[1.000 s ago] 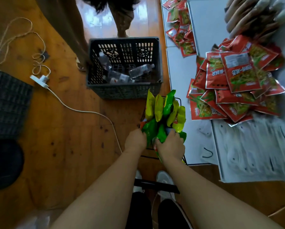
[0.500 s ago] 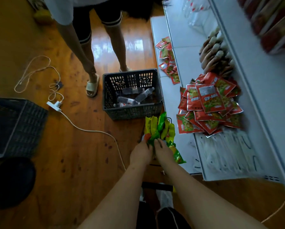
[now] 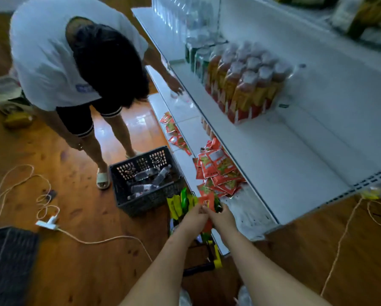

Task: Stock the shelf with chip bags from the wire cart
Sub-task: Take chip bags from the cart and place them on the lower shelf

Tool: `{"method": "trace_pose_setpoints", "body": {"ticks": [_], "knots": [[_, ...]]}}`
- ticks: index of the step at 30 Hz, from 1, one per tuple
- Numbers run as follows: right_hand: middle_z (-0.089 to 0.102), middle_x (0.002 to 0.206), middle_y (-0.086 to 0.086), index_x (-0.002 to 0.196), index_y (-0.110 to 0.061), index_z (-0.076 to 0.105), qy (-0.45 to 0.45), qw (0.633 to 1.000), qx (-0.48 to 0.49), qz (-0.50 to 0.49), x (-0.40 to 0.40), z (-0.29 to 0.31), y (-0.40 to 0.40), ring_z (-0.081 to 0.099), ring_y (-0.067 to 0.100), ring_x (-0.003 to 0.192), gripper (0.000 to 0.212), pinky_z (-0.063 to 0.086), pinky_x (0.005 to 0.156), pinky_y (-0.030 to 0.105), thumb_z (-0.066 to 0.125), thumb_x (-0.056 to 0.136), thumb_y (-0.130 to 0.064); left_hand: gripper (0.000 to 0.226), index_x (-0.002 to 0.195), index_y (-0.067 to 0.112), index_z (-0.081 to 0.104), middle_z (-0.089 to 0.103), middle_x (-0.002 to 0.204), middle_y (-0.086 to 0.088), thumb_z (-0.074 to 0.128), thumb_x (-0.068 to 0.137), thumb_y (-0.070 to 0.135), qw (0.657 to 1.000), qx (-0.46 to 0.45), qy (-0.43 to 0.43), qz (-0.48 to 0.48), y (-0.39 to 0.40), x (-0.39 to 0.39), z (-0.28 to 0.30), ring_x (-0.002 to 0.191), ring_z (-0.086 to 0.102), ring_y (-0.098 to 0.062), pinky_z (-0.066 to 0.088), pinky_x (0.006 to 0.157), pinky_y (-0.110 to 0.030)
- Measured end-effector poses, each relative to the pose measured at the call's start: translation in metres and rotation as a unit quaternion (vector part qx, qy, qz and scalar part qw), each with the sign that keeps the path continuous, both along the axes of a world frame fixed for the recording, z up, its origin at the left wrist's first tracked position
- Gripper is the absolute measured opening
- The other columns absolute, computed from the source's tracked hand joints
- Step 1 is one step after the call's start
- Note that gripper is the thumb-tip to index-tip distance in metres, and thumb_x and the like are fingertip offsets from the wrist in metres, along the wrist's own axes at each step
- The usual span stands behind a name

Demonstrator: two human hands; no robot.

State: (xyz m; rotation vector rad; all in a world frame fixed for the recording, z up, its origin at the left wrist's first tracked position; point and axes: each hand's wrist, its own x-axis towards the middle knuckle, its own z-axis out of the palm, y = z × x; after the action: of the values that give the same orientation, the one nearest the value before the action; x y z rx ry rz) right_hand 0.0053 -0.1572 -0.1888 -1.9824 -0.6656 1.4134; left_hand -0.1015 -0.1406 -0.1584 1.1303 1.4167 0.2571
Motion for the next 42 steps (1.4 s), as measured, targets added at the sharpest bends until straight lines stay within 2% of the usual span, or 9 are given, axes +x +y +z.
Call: {"method": "trace_pose_setpoints", "body": {"ticks": [5, 11, 14, 17, 20, 24, 30, 36, 42], "knots": [[0.069, 0.111, 0.015, 0.112, -0.011, 0.066, -0.126, 0.992, -0.030, 0.012, 0.052, 0.022, -0.047, 0.065, 0.033, 0.103, 0.038, 0.052, 0.079, 0.034, 0.060, 0.088, -0.040, 0.031, 0.122, 0.004, 0.059, 0.057, 0.079, -0.002, 0.043, 0.096, 0.003, 0.993, -0.024, 0.050, -0.103, -0.018, 0.054, 0.016, 0.064, 0.050, -0.011, 0.041, 0.064, -0.026], [0.071, 0.114, 0.007, 0.112, -0.016, 0.069, -0.144, 0.986, -0.039, 0.078, 0.158, 0.036, -0.109, 0.064, 0.025, 0.108, 0.031, 0.049, 0.080, 0.027, 0.064, 0.088, -0.034, 0.052, 0.137, 0.010, 0.048, 0.063, 0.120, -0.005, 0.061, 0.088, 0.023, 0.955, 0.014, 0.155, -0.251, -0.059, 0.141, 0.039, 0.102, 0.059, -0.016, 0.051, 0.089, -0.031], [0.069, 0.118, 0.002, 0.116, -0.025, 0.068, -0.166, 0.980, -0.043, 0.097, 0.229, 0.039, -0.146, 0.064, 0.023, 0.110, 0.031, 0.051, 0.087, 0.027, 0.060, 0.086, -0.029, 0.072, 0.142, 0.002, 0.036, 0.056, 0.133, -0.017, 0.069, 0.086, 0.031, 0.959, -0.009, 0.192, -0.208, -0.078, 0.196, 0.026, 0.115, 0.059, -0.030, 0.050, 0.092, -0.035], [0.069, 0.118, 0.001, 0.113, -0.026, 0.071, -0.167, 0.982, -0.028, 0.079, 0.300, 0.044, -0.190, 0.064, 0.022, 0.109, 0.033, 0.052, 0.091, 0.029, 0.055, 0.086, -0.018, 0.063, 0.135, -0.005, 0.047, 0.062, 0.104, -0.014, 0.070, 0.085, 0.024, 0.980, -0.057, 0.166, -0.091, -0.097, 0.238, 0.017, 0.086, 0.060, -0.027, 0.055, 0.084, -0.037], [0.067, 0.115, 0.007, 0.116, -0.015, 0.069, -0.189, 0.981, -0.036, 0.025, 0.365, 0.059, -0.234, 0.063, 0.027, 0.109, 0.032, 0.044, 0.079, 0.021, 0.052, 0.090, -0.011, 0.055, 0.135, 0.002, 0.054, 0.053, 0.080, -0.004, 0.065, 0.088, 0.029, 0.966, -0.080, 0.187, -0.161, -0.127, 0.291, 0.009, 0.070, 0.054, -0.019, 0.051, 0.080, -0.035], [0.070, 0.113, 0.009, 0.113, -0.010, 0.071, -0.224, 0.973, -0.015, -0.055, 0.438, 0.079, -0.294, 0.064, 0.026, 0.106, 0.028, 0.044, 0.078, 0.024, 0.056, 0.089, -0.007, 0.066, 0.133, 0.015, 0.054, 0.059, 0.132, -0.008, 0.068, 0.078, 0.048, 0.957, -0.031, 0.096, -0.273, -0.167, 0.403, 0.024, 0.119, 0.058, -0.026, 0.050, 0.099, -0.037], [0.068, 0.120, 0.003, 0.120, -0.019, 0.069, -0.246, 0.958, -0.010, -0.146, 0.536, 0.108, -0.383, 0.064, 0.019, 0.104, 0.040, 0.046, 0.077, 0.021, 0.050, 0.088, -0.006, 0.131, 0.150, 0.031, 0.027, 0.052, 0.141, 0.005, 0.084, 0.041, 0.075, 0.829, 0.064, 0.048, -0.553, -0.231, 0.560, 0.047, 0.123, 0.056, -0.018, 0.049, 0.103, -0.040], [0.068, 0.117, 0.002, 0.119, -0.021, 0.068, -0.248, 0.930, -0.010, -0.271, 0.607, 0.130, -0.471, 0.065, 0.016, 0.096, 0.033, 0.057, 0.081, 0.031, 0.055, 0.091, -0.011, 0.085, 0.126, 0.028, 0.050, 0.067, 0.118, 0.004, 0.092, 0.054, 0.043, 0.761, 0.005, 0.010, -0.648, -0.313, 0.655, 0.066, 0.106, 0.066, -0.016, 0.055, 0.093, -0.036], [0.064, 0.126, 0.001, 0.127, -0.024, 0.059, -0.278, 0.834, -0.057, -0.473, 0.661, 0.121, -0.552, 0.063, 0.016, 0.104, 0.042, 0.056, 0.085, 0.031, 0.066, 0.088, -0.035, 0.071, 0.126, 0.025, 0.048, 0.063, 0.119, 0.005, 0.087, 0.068, 0.041, 0.687, -0.003, 0.002, -0.727, -0.384, 0.761, 0.072, 0.107, 0.063, -0.016, 0.054, 0.092, -0.033]]}}
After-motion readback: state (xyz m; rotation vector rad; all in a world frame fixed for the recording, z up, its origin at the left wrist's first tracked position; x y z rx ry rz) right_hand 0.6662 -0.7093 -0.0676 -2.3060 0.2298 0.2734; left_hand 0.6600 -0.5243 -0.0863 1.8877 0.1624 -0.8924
